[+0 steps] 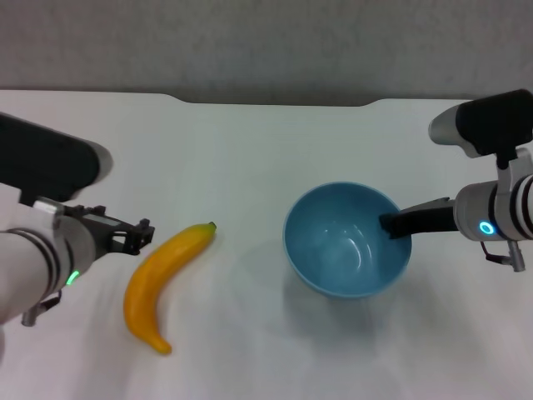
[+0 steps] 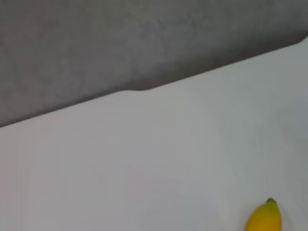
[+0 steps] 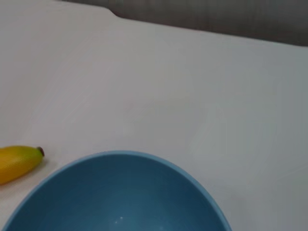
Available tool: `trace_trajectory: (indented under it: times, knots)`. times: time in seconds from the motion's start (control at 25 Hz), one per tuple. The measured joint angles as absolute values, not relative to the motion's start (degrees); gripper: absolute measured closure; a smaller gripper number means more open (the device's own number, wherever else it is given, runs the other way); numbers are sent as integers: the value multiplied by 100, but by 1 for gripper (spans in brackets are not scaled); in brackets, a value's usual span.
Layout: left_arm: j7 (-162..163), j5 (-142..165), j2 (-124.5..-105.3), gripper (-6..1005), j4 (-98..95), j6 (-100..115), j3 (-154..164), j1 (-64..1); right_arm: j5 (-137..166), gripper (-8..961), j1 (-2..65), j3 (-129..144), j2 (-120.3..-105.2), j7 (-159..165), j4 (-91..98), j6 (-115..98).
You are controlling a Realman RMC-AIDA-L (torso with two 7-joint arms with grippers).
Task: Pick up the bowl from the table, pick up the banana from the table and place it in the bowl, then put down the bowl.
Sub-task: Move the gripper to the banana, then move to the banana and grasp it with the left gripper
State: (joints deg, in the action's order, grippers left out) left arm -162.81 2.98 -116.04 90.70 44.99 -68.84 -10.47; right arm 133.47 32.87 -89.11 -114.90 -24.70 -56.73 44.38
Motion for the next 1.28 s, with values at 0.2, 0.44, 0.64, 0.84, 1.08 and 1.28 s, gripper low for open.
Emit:
trace_trajectory:
  times: [0.2, 0.44, 0.64, 0.84, 1.08, 1.28]
  knots:
    - [-16285, 88, -11604, 342, 8500, 4423, -6778, -1410, 13356, 917, 3151, -8888, -11495, -2469, -5914, 4478]
    - [-16295, -298, -11547, 342, 8071, 4360, -6571, -1775, 13335, 915, 3114, -8886, -11496, -2471, -5981, 4482]
    - [-16295, -449, -11520, 341, 7859, 4225, -6555, -1916, 13325, 913, 3043, -8877, -11496, -2483, -6103, 4483]
    - [-16295, -706, -11546, 341, 7394, 3931, -6612, -2151, 13321, 911, 3009, -8877, -11496, -2492, -6134, 4483]
    - [-16295, -682, -11602, 342, 6912, 3695, -6613, -2289, 13316, 908, 3004, -8866, -11496, -2498, -6135, 4483]
    - [-16287, -662, -11616, 342, 6553, 3453, -6610, -2338, 13315, 906, 2997, -8867, -11496, -2507, -6135, 4483]
